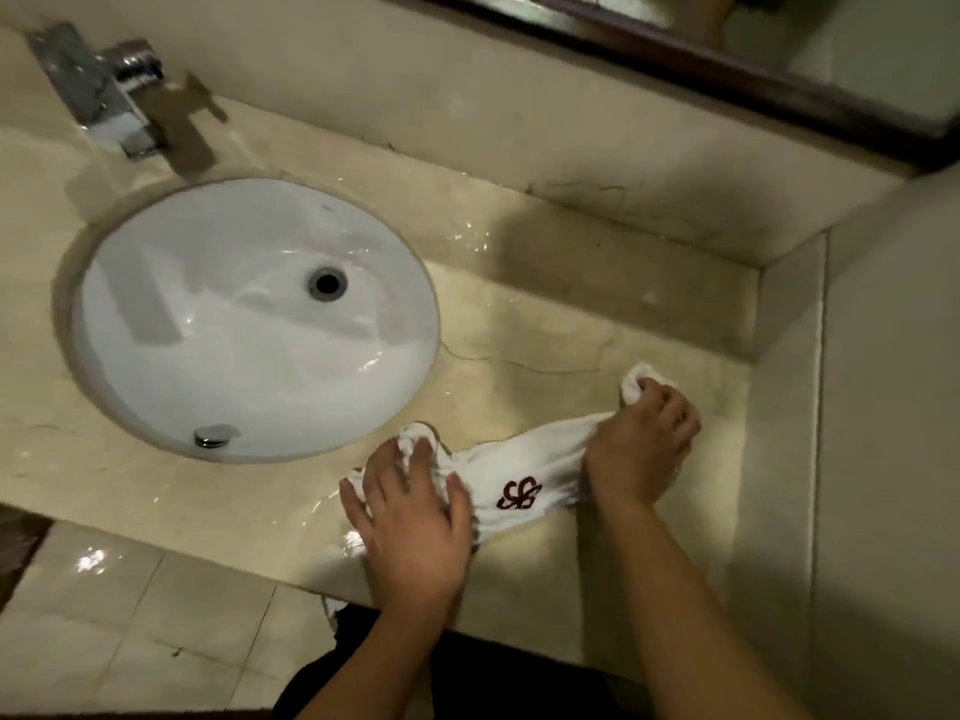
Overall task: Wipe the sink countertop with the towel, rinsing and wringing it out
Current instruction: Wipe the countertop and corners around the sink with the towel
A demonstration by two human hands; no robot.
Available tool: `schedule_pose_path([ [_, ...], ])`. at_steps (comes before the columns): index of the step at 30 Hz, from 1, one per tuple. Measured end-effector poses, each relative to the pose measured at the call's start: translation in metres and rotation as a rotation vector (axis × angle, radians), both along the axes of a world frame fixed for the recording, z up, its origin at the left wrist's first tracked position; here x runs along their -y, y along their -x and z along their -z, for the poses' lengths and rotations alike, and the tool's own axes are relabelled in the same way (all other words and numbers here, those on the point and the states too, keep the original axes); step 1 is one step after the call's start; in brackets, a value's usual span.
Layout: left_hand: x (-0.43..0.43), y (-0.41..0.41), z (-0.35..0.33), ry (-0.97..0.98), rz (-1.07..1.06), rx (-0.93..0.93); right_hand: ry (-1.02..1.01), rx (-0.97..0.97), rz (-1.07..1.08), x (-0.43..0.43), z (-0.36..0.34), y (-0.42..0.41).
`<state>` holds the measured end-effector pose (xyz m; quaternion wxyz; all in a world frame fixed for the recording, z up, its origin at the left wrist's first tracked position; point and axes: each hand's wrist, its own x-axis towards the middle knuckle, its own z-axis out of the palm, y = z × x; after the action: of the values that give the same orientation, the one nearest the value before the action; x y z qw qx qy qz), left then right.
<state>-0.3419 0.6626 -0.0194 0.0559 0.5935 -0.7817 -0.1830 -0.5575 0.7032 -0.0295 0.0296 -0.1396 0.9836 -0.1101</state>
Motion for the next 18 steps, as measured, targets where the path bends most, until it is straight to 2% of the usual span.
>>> schedule_pose_path([
  [4, 0.003, 0.008, 0.001, 0.016, 0.145, -0.018, 0.078, 0.064, 0.219, -0.015, -0.012, -0.015],
  [7, 0.014, -0.007, 0.008, 0.132, 0.361, -0.019, 0.056, 0.143, 0.085, -0.002, -0.009, -0.039],
  [9, 0.021, -0.013, 0.011, 0.181, 0.500, 0.013, 0.034, 0.151, 0.117, 0.007, -0.002, -0.040],
  [13, 0.023, 0.011, 0.011, 0.192, 0.476, 0.108, 0.085, 0.060, 0.233, 0.014, 0.005, -0.023],
  [18, 0.025, 0.078, 0.012, 0.116, 0.531, 0.082, 0.115, 0.011, 0.300, 0.006, 0.006, 0.044],
])
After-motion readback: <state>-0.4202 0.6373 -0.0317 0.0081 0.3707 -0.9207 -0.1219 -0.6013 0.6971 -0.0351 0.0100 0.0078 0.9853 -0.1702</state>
